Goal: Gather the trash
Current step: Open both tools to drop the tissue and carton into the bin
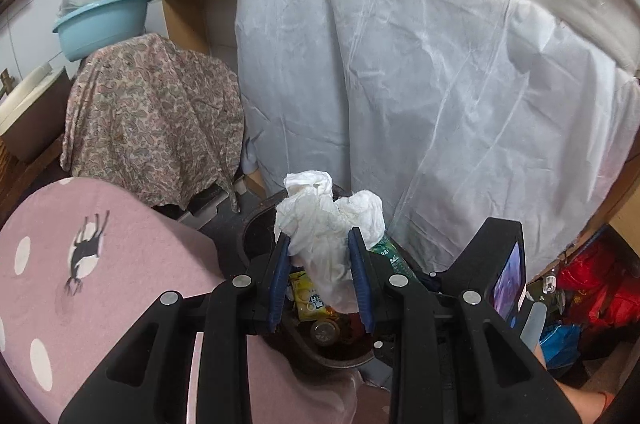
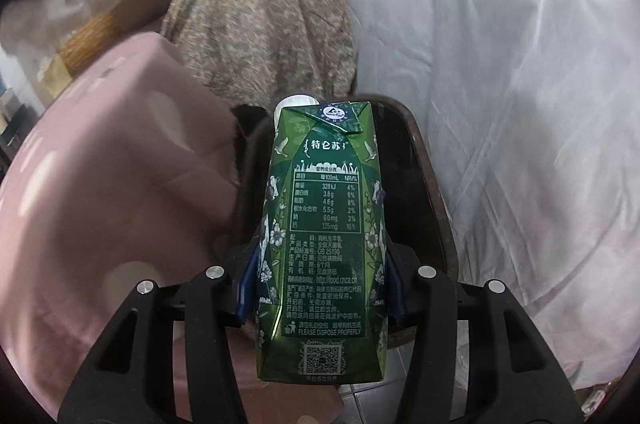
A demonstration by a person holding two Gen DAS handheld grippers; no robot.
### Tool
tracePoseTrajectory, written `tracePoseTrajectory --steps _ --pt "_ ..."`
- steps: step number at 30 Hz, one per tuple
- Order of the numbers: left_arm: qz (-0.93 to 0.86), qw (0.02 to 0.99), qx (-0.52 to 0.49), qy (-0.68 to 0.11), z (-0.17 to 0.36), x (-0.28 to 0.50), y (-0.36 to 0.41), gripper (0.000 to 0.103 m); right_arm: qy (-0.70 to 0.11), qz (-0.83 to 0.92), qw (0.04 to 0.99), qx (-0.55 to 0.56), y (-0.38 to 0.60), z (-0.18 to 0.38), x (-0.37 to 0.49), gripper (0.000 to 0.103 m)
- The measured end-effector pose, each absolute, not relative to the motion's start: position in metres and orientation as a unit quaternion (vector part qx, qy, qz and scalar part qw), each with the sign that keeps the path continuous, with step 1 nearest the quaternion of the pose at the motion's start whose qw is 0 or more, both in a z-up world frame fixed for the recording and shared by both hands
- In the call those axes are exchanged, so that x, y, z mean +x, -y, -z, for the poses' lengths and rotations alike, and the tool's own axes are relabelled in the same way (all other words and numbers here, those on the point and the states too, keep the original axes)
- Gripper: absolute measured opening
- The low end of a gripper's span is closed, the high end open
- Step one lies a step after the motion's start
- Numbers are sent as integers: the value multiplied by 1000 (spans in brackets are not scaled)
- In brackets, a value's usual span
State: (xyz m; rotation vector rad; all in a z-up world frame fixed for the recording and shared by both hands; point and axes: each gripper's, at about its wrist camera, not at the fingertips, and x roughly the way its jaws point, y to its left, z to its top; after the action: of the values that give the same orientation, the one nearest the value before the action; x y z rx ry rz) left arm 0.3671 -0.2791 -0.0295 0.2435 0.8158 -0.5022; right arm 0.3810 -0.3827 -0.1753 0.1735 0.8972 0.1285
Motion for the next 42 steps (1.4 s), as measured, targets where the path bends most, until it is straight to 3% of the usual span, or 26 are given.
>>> tracePoseTrajectory --steps 11,14,16,17,24,28,36,38,40,42 --pt "200 836 130 -494 107 429 323 30 -449 -43 885 119 402 205 387 51" --pt "189 832 134 -504 117 435 327 47 -451 -44 883 119 404 208 390 51" --pt "180 837 130 -500 118 436 327 65 -452 -45 883 118 405 208 392 50" --pt "176 840 129 -496 117 435 327 67 -452 -45 883 116 405 210 395 51" --pt "181 856 134 -465 96 431 329 73 -456 -55 882 107 396 212 401 51" --pt "187 871 125 -436 80 422 322 81 -471 -61 874 98 385 218 414 50" --pt "201 884 124 -404 59 409 302 83 -506 -65 854 103 365 239 439 51" --pt "202 888 125 -393 53 404 298 84 -503 -62 855 111 362 241 440 59" --pt "203 892 126 -385 49 400 294 84 -492 -62 861 114 361 238 439 74" --pt "204 894 127 -377 45 395 290 84 -486 -59 865 110 358 233 436 74"
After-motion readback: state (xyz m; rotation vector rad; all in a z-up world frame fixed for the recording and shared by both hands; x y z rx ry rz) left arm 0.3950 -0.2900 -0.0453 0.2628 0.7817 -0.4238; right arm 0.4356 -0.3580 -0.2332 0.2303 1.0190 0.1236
